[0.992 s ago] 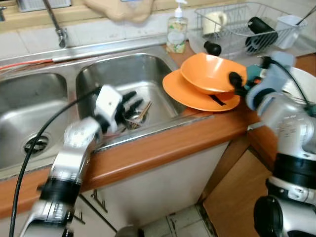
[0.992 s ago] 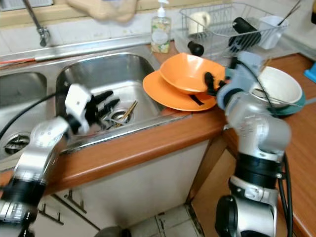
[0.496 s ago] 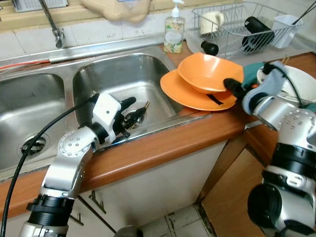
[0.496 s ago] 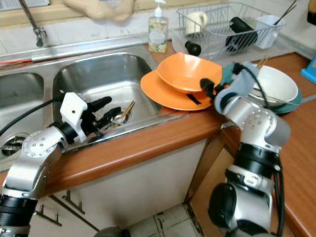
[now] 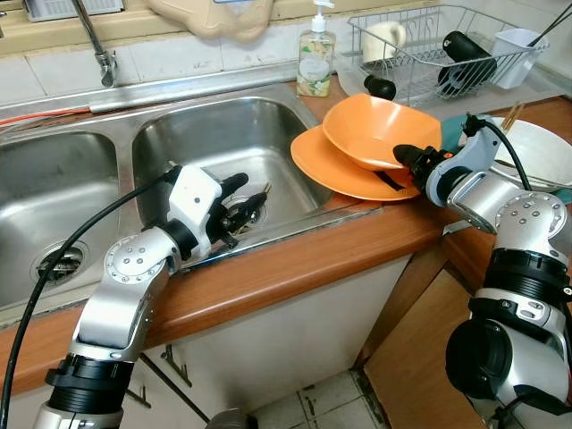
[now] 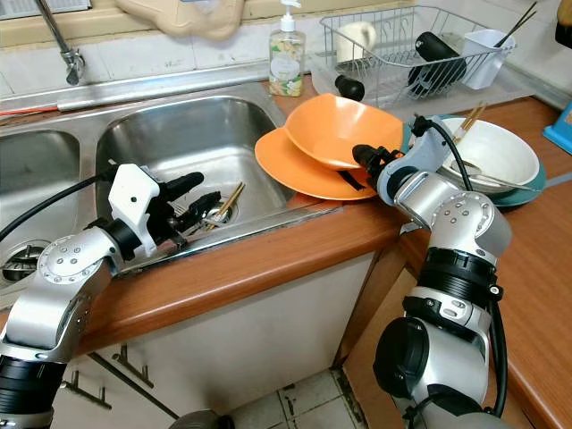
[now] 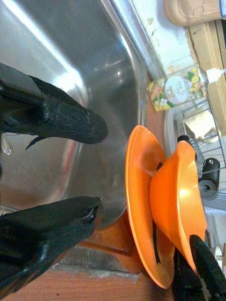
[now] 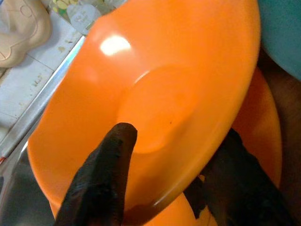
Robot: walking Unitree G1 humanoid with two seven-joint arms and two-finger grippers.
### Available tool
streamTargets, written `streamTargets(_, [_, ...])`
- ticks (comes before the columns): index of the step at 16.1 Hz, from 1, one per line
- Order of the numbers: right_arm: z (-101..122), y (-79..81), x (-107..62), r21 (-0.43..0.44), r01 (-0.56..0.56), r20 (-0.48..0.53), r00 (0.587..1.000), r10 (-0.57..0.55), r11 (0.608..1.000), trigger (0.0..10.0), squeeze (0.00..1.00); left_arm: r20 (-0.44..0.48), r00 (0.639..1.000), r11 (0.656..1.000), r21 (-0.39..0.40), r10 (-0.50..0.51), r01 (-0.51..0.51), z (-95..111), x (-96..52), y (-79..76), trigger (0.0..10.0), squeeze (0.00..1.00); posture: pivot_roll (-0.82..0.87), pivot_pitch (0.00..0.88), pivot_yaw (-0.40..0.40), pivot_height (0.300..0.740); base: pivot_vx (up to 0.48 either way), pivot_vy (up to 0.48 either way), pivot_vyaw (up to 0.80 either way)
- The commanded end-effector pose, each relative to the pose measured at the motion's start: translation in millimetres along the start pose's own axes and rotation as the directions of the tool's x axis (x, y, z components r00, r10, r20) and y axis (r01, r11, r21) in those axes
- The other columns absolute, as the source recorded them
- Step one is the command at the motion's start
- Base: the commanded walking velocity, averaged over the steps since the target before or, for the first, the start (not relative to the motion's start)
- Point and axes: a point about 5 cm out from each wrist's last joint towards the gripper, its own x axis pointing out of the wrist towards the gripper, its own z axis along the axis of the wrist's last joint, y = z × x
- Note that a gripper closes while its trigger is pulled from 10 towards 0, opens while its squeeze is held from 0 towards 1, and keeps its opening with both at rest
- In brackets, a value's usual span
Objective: Kitchen organization
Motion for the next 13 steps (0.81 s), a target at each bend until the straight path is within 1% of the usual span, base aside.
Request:
streamTargets(1, [1.9,3.7,1.6,0.008,-0.018,0.0,1.0,0.018,1.0,0.0,0.0,-0.004,1.0,1.0,0.003,-0.007,0.007,1.5,-0.9,-2.0,10.0,0.0,-0.01,0.0,0.008,0.74,0.0,0.0,0.0])
streamTargets(3, [1.2,4.2,1.8,0.019,-0.027,-0.002,1.0,0.027,0.999,0.0,0.0,-0.006,1.0,1.0,0.0,-0.008,0.008,1.9,-0.4,-3.2,10.0,0.0,-0.01,0.0,0.009,0.74,0.0,0.0,0.0])
streamTargets(6, [0.6,5.0,1.9,0.009,-0.027,-0.001,1.0,0.027,1.0,0.0,0.0,-0.009,1.0,1.0,-0.003,-0.008,0.008,2.6,0.7,-4.1,10.0,0.0,-0.01,0.0,0.013,0.74,0.0,0.0,0.0])
streamTargets(12, [5.5,7.7,2.0,0.004,-0.032,0.021,0.999,0.032,0.999,0.0,0.0,-0.006,1.0,1.0,0.007,0.007,-0.007,4.9,2.2,-2.0,10.0,0.0,-0.01,0.0,0.013,0.74,0.0,0.0,0.0])
streamTargets(13, [8.0,9.7,2.0,-0.02,-0.04,0.042,0.998,0.041,0.999,0.0,0.0,-0.005,1.0,1.0,0.005,0.015,-0.015,5.7,2.9,-0.7,10.0,0.0,-0.01,0.0,0.013,0.74,0.0,0.0,0.0])
